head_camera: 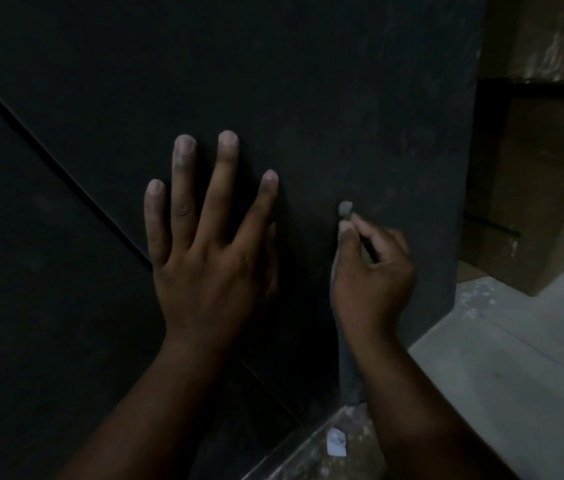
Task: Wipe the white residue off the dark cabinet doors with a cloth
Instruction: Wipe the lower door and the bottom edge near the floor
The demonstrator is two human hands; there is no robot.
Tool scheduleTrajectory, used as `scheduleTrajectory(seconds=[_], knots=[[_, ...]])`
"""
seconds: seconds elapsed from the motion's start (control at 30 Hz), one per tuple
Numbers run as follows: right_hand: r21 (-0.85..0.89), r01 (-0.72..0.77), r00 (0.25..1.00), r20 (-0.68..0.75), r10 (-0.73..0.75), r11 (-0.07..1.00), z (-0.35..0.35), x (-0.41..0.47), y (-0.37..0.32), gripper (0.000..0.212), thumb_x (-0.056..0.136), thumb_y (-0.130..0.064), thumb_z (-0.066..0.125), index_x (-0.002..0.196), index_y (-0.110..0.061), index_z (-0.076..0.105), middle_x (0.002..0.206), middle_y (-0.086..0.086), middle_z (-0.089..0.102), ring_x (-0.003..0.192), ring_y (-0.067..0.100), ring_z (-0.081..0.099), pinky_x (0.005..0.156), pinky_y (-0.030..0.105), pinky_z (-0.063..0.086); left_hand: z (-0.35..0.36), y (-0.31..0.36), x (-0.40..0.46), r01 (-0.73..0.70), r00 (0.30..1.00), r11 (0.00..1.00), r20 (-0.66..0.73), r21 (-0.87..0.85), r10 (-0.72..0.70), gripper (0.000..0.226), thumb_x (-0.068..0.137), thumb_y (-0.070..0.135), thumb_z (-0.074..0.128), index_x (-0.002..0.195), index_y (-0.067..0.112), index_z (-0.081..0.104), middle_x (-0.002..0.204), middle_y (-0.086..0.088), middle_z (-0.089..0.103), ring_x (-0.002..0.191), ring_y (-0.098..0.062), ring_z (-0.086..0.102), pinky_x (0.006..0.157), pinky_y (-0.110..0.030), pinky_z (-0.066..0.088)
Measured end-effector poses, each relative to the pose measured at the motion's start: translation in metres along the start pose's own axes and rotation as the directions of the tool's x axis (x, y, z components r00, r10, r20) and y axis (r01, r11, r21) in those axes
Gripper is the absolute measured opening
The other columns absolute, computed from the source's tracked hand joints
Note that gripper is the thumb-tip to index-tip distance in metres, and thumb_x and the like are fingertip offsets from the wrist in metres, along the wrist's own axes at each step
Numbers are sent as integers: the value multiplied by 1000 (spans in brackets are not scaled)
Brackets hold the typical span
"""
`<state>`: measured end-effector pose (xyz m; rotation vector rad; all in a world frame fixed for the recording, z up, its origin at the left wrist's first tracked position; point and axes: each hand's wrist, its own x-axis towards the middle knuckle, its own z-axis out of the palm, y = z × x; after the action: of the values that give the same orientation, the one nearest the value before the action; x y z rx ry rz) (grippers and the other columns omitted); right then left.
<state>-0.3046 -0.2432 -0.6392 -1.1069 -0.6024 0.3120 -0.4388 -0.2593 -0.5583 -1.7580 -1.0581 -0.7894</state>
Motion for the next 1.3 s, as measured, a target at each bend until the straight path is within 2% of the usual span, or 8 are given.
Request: scheduleTrajectory(seconds=[0.1, 0.2, 0.4, 0.6, 0.7, 0.87, 1.1, 1.3], knots=[[-38, 171, 978, 129, -164, 985, -9, -25, 14, 16, 88, 5, 76, 101, -2, 79, 88, 8, 64, 79, 2, 61, 76, 9, 46, 4, 6, 3, 22, 1000, 1000, 1, 14, -22, 45, 105, 43, 55, 149, 32, 56, 167, -12, 33, 157, -40, 22, 128, -53, 12], [-50, 179, 963, 213, -164, 983, -24, -28, 35, 20, 87, 4, 78, 103, -6, 80, 86, 2, 64, 80, 2, 63, 74, 14, 48, 8, 11, 5, 22, 1000, 1000, 19, 18, -22, 51, 104, 53, 56, 150, 33, 55, 168, -13, 30, 156, -43, 20, 127, -54, 11], [0, -11, 1000, -9, 11, 1000, -11, 26, 31, 18, 91, -5, 76, 107, -14, 78, 93, 1, 66, 84, -9, 62, 72, 1, 43, 13, 19, 7, 34, 999, 998, 23, 57, -35, 52, 104, 57, 55, 151, 36, 53, 169, -13, 28, 156, -44, 20, 126, -54, 10], [-38, 275, 945, 193, -262, 961, -23, -13, 40, 20, 87, 7, 76, 104, -3, 80, 85, 7, 64, 78, 11, 62, 74, 17, 49, 23, 30, 22, 37, 999, 998, 32, 47, -39, 53, 103, 58, 55, 151, 36, 53, 170, -13, 26, 157, -43, 18, 126, -56, 3], [-66, 190, 967, 184, -175, 980, -32, -5, 52, 19, 87, 7, 77, 102, -5, 80, 85, 6, 65, 77, 7, 62, 72, 17, 49, 26, 37, 31, 19, 999, 999, 46, 36, -21, 53, 103, 57, 56, 151, 34, 53, 171, -13, 24, 157, -43, 15, 126, -58, 2], [-48, -25, 997, -68, 21, 999, -16, 54, 46, 17, 90, -2, 75, 106, -4, 79, 92, 7, 66, 81, -13, 59, 72, 0, 40, 29, 43, 43, -13, 996, 1000, 85, 24, 11, 55, 102, 54, 57, 153, 35, 48, 173, -14, 17, 158, -45, 9, 125, -55, -6], [-65, 296, 944, 168, -282, 953, -34, 26, 62, 18, 88, 3, 77, 104, -3, 79, 83, 7, 64, 75, 10, 61, 69, 17, 49, 42, 53, 52, 19, 989, 999, 144, -39, -13, 50, 106, 54, 49, 154, 40, 44, 173, -12, 13, 159, -44, 7, 115, -79, 18], [-76, 111, 994, -10, -112, 991, -28, 72, 61, 21, 87, 4, 77, 105, -6, 78, 85, 4, 62, 78, 6, 59, 71, 3, 41, 46, 57, 52, 36, 987, 998, 155, -42, -29, 44, 110, 50, 41, 154, 43, 41, 173, -12, 13, 159, -44, 8, 112, -78, 23]])
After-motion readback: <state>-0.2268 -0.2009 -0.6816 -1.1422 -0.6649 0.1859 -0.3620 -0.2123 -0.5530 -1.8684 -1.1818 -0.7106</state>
